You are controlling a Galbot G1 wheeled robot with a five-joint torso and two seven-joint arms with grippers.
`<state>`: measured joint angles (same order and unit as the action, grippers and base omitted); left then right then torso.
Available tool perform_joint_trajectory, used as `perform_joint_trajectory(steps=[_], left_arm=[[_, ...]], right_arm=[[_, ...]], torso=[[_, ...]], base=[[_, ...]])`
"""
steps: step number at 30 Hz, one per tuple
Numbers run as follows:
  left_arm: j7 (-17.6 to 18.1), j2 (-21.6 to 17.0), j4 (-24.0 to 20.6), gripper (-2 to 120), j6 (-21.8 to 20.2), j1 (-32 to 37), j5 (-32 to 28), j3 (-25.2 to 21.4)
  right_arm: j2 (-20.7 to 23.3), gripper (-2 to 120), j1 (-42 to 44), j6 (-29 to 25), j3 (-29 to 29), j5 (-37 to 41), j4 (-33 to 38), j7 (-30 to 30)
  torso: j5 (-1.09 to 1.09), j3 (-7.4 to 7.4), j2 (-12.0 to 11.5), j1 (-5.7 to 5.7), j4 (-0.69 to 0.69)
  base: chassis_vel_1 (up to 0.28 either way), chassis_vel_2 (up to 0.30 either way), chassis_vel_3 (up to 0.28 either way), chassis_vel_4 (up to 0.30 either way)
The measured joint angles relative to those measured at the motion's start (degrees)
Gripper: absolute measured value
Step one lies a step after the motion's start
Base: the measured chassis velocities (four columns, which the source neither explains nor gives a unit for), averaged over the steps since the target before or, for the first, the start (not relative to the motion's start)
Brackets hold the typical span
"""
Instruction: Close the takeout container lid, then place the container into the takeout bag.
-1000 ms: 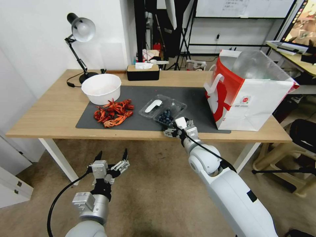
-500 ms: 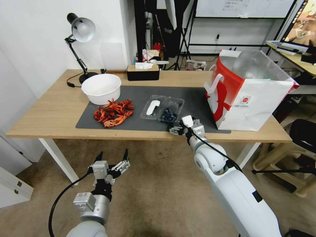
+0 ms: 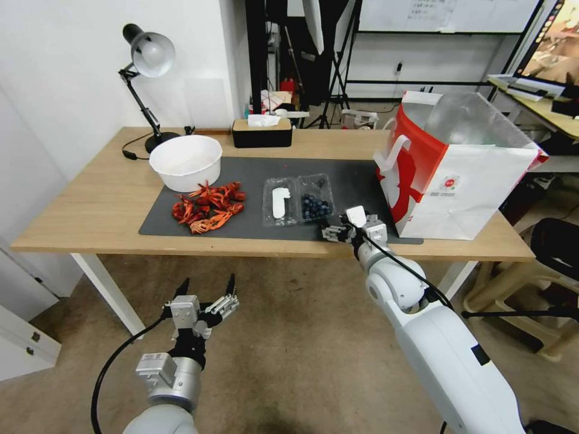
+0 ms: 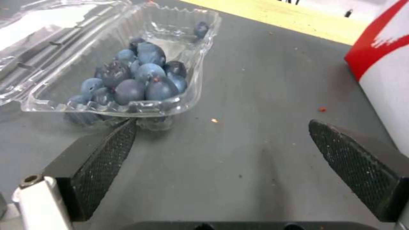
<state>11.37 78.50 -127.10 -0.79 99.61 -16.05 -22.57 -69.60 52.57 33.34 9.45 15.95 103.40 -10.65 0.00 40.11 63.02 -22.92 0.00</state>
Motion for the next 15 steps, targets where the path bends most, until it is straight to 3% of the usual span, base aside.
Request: perform_joint_trajectory(steps=[15], left_arm=[[0.01, -0.02, 0.02, 100, 0.11, -0.02, 0.02, 0.03]], right_arm=[[1.42, 100, 2.12, 0.1, 0.92, 0.49, 2.72, 0.04]], torso=[[0.0, 0.0, 0.01, 0.0, 0.0]], base=[[0.0, 0.0, 0.0, 0.0]])
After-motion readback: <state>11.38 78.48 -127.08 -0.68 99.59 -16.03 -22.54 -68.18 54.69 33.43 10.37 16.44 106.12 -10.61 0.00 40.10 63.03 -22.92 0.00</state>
